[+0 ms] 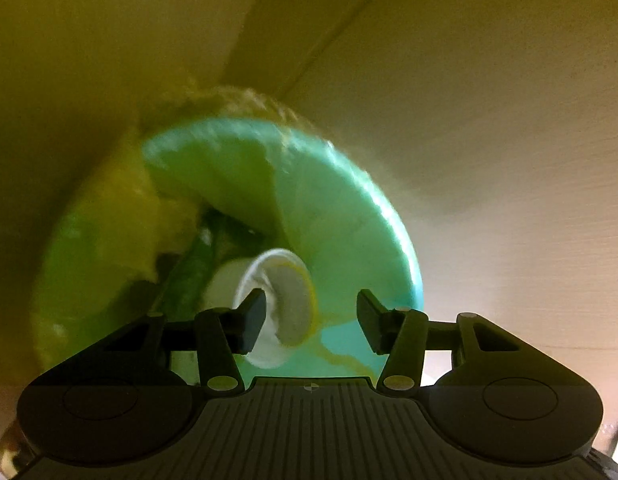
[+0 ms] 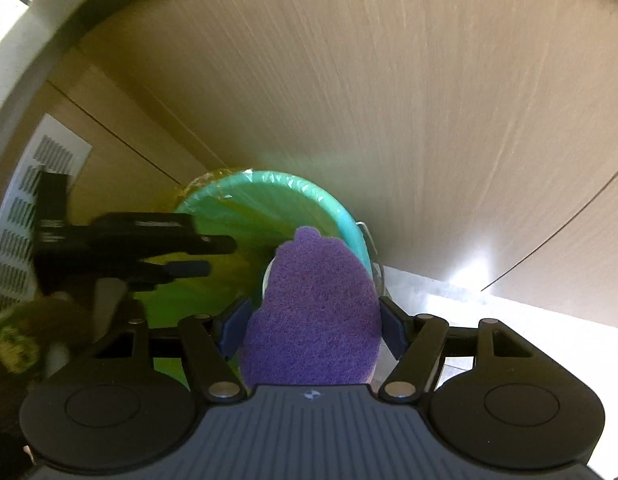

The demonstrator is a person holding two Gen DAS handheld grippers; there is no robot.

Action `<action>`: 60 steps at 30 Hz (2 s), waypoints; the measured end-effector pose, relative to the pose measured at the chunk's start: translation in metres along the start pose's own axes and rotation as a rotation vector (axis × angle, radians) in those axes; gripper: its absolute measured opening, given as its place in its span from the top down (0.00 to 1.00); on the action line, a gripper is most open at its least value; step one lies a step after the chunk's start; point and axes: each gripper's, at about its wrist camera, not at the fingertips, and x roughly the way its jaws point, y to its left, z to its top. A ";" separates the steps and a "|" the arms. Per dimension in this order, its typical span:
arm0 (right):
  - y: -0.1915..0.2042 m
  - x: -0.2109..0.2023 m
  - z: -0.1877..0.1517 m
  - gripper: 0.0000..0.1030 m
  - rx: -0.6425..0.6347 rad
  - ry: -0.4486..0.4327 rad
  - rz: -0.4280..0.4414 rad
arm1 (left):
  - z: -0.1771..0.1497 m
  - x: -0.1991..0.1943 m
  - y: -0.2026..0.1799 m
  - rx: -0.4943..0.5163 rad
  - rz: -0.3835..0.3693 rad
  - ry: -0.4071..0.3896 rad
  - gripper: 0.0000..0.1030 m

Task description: Collect trash

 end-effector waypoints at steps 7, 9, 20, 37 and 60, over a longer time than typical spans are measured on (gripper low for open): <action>0.033 0.040 0.005 0.34 -0.085 0.076 0.041 | -0.029 -0.044 0.009 -0.011 0.051 -0.041 0.47; 0.045 0.050 0.009 0.34 -0.118 0.075 0.059 | -0.038 -0.050 0.015 -0.018 0.058 -0.037 0.47; 0.064 0.109 0.032 0.31 -0.114 0.094 0.092 | -0.049 -0.070 0.017 -0.002 0.045 -0.032 0.47; 0.058 -0.014 0.057 0.26 -0.117 -0.044 0.174 | -0.096 -0.167 -0.029 -0.004 0.038 -0.330 0.47; 0.159 -0.210 -0.001 0.20 -0.688 -0.361 0.467 | -0.245 -0.360 -0.126 -0.002 0.378 -0.925 0.87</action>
